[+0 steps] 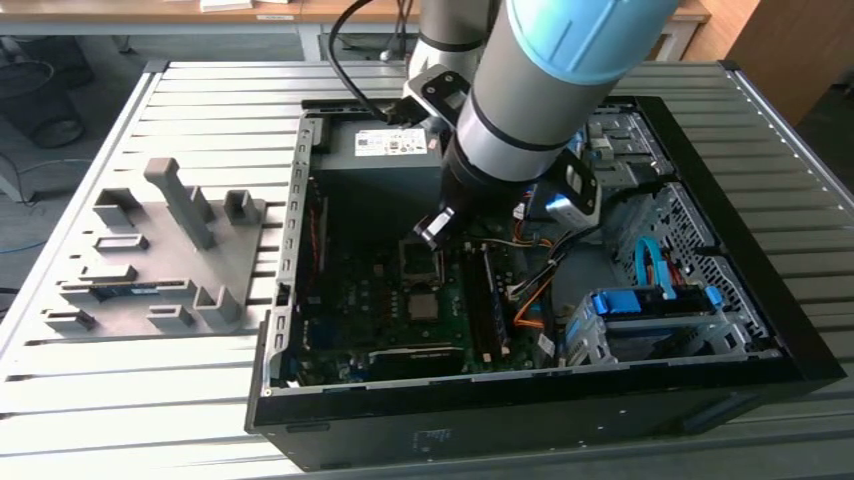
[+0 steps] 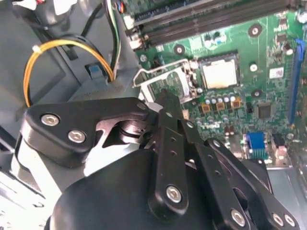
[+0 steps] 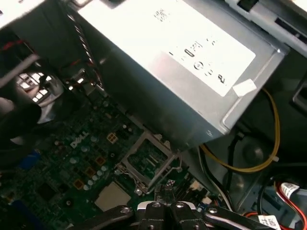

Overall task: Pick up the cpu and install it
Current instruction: 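Close the cpu cover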

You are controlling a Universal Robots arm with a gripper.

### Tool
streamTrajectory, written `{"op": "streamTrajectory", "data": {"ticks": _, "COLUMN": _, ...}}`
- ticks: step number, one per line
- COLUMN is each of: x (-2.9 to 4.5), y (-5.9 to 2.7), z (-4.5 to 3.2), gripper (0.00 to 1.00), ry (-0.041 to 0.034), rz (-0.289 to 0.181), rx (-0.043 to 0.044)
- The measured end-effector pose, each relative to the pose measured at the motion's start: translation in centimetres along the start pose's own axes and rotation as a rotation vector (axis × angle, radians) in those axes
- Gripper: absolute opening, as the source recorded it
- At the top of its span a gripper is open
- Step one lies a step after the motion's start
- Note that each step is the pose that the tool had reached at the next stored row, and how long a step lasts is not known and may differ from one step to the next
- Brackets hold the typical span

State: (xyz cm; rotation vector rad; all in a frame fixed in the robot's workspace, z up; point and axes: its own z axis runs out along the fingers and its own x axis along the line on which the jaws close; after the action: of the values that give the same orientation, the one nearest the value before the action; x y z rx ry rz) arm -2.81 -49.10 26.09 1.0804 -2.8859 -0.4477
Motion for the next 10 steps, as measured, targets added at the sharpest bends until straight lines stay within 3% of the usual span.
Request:
{"op": "streamTrajectory", "data": {"ticks": 8, "x": -1.82, "y": -1.36, "z": 1.03, "gripper": 0.1, "ry": 0.0068, "rz": 0.002, "rx": -0.0061}}
{"op": "streamTrajectory", "data": {"ticks": 10, "x": -1.97, "y": -1.52, "z": 1.38, "gripper": 0.1, "ry": 0.0079, "rz": 0.002, "rx": -0.007}}
